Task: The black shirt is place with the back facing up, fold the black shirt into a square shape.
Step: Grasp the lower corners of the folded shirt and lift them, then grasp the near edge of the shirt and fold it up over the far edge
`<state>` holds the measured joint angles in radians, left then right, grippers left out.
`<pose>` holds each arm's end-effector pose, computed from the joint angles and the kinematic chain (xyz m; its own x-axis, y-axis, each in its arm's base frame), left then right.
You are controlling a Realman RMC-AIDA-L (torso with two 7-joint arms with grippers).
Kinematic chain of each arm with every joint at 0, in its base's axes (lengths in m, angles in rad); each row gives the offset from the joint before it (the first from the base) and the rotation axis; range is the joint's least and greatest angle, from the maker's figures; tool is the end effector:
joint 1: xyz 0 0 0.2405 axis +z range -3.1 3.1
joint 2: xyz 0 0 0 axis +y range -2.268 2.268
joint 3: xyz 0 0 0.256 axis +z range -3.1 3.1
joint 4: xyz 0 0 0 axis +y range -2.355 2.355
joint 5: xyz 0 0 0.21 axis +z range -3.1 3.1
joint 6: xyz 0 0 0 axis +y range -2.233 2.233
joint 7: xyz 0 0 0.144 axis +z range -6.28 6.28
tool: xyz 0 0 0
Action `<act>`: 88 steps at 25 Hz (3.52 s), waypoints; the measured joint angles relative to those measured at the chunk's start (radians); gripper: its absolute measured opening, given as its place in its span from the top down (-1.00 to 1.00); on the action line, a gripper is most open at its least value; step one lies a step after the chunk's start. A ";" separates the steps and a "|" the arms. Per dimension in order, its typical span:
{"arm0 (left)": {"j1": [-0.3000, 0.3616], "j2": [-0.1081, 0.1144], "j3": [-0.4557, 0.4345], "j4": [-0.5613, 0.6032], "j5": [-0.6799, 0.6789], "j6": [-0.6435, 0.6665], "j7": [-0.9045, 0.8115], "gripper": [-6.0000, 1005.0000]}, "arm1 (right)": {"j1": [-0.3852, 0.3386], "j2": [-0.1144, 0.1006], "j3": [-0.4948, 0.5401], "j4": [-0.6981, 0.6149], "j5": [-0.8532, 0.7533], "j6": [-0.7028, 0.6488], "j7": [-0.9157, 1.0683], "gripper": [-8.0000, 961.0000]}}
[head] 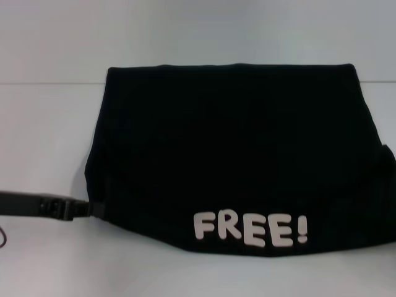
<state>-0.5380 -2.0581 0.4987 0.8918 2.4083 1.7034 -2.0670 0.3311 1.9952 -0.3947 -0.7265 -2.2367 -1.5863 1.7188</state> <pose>-0.2954 0.3196 0.0491 0.4654 0.8276 0.3138 0.8776 -0.4776 -0.0417 0.3712 0.2672 0.0673 0.4661 -0.7138 -0.5228 -0.8765 -0.4531 -0.1627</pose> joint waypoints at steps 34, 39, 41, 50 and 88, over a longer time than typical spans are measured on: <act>-0.098 0.074 -0.146 -0.112 0.011 0.072 0.039 0.99 | 0.048 -0.058 0.182 0.006 0.004 -0.206 -0.115 0.89; -0.194 0.106 -0.114 -0.163 0.016 -0.108 0.026 0.99 | 0.134 -0.073 0.224 0.027 0.014 -0.095 -0.087 0.89; -0.222 0.109 -0.108 -0.179 0.016 -0.194 0.021 0.99 | 0.163 -0.078 0.230 0.048 0.015 -0.035 -0.065 0.89; -0.303 0.085 0.000 -0.290 0.008 -0.628 0.025 0.99 | 0.317 -0.085 0.144 0.199 0.009 0.372 -0.002 0.89; -0.391 0.036 0.121 -0.382 0.008 -1.021 0.022 0.90 | 0.561 -0.019 -0.041 0.376 0.014 1.004 -0.009 0.87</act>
<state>-0.9291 -2.0219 0.6197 0.5094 2.4166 0.6828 -2.0453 0.8924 1.9757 -0.4354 -0.3503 -2.2227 -0.5828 1.7097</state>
